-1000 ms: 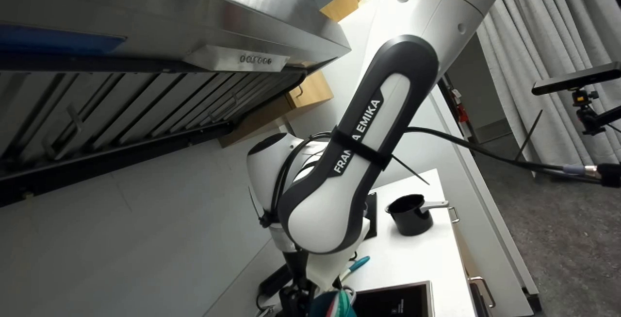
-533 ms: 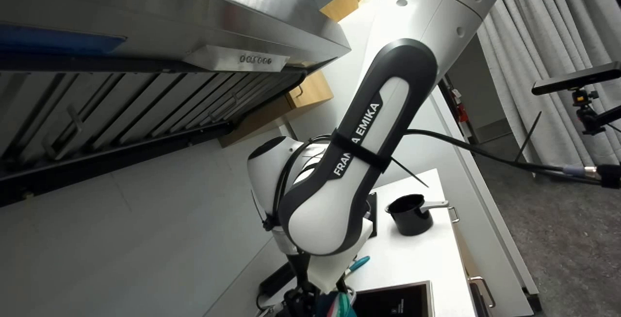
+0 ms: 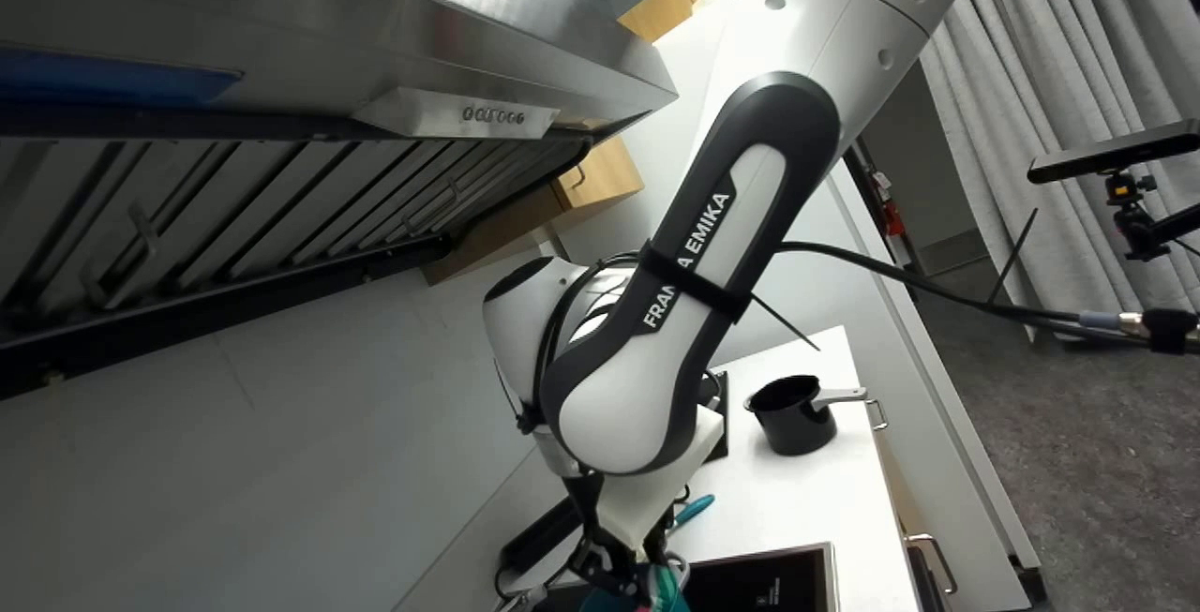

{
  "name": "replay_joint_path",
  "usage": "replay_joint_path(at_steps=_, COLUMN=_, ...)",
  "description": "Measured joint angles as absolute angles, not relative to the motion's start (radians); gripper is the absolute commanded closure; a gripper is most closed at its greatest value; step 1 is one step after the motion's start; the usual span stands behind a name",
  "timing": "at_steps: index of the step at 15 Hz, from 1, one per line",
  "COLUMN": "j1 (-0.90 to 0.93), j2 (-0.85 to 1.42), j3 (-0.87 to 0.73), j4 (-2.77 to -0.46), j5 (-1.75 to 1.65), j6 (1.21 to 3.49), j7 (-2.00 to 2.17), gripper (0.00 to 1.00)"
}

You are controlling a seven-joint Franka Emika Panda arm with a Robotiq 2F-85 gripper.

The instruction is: Put the watermelon plush on the table and close the pot with the lid on the other pot

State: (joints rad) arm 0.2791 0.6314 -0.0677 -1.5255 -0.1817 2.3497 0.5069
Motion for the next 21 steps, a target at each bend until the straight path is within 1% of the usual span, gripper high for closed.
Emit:
replay_joint_path(at_steps=3, j1=0.293, j2=0.635, j3=-0.067, j4=-1.523, j5=-0.182, j6=2.349, j7=0.545, gripper=1.00)
replay_joint_path(at_steps=4, j1=0.298, j2=0.635, j3=-0.067, j4=-1.523, j5=-0.182, j6=2.349, j7=0.555, gripper=0.98)
replay_joint_path(at_steps=9, j1=0.305, j2=0.630, j3=-0.079, j4=-1.521, j5=-0.203, j6=2.368, j7=0.560, gripper=0.98)
replay_joint_path(at_steps=16, j1=0.306, j2=0.570, j3=-0.159, j4=-1.556, j5=-0.269, j6=2.502, j7=0.575, gripper=0.98)
replay_joint_path(at_steps=21, j1=0.307, j2=0.484, j3=-0.207, j4=-1.628, j5=-0.313, j6=2.541, j7=0.665, gripper=0.98)
